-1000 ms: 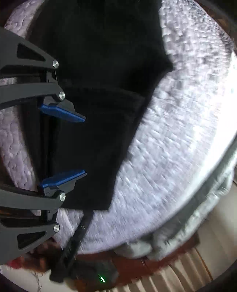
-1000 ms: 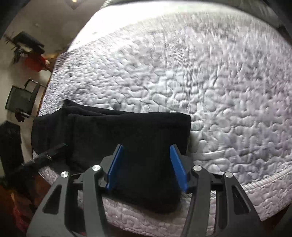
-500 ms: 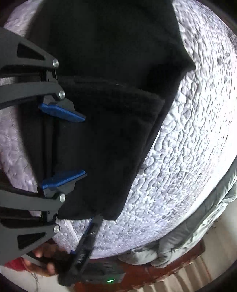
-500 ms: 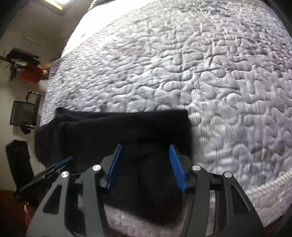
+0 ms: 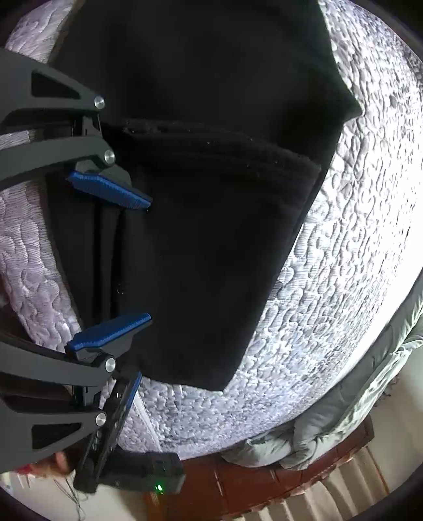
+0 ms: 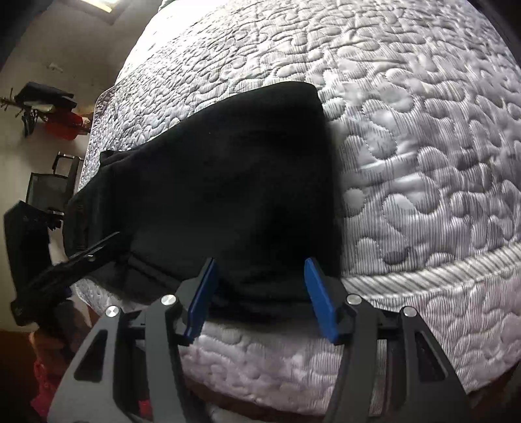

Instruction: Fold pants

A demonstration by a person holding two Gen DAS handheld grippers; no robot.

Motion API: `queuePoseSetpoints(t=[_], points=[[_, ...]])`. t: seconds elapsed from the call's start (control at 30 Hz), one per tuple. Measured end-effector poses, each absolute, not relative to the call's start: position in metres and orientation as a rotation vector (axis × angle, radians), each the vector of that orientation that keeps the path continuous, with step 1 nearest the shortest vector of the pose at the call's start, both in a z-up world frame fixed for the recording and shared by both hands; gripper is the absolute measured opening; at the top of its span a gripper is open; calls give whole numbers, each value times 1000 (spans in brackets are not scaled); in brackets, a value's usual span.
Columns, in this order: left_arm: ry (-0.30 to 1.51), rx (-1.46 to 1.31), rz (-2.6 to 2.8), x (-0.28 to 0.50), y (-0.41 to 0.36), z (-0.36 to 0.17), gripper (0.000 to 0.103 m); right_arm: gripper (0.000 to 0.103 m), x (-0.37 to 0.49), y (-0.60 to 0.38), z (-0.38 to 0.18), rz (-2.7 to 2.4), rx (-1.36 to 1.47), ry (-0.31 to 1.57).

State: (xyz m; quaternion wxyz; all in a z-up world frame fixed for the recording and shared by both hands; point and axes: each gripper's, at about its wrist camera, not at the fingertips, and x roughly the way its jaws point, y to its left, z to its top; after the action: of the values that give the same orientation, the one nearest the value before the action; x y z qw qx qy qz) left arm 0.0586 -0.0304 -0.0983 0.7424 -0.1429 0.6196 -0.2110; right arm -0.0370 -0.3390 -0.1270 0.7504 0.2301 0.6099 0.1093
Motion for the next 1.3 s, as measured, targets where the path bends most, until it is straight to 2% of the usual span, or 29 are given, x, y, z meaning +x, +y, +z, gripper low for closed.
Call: queuePoseSetpoints(t=[0.13, 0.4, 0.63, 0.8, 0.9, 1.17, 1.3], points=[[1347, -375, -442, 51, -7, -85, 67, 56, -39, -339, -111, 221, 496, 1316], [1247, -420, -246, 23, 112, -56, 71, 61, -47, -320, -69, 250, 440, 1240], [1250, -499, -3, 3, 218, -67, 77, 63, -31, -283, -83, 243, 337, 1313], [1186, -716, 54, 2, 278, -82, 78, 67, -25, -271, -105, 222, 292, 1351], [1152, -772, 108, 7, 301, -89, 78, 75, -24, -271, -113, 246, 300, 1350], [1104, -931, 166, 25, 349, -110, 77, 79, -19, -265, -117, 255, 281, 1358], [1093, -954, 94, 36, 333, -112, 77, 79, -15, -263, -118, 256, 284, 1363]])
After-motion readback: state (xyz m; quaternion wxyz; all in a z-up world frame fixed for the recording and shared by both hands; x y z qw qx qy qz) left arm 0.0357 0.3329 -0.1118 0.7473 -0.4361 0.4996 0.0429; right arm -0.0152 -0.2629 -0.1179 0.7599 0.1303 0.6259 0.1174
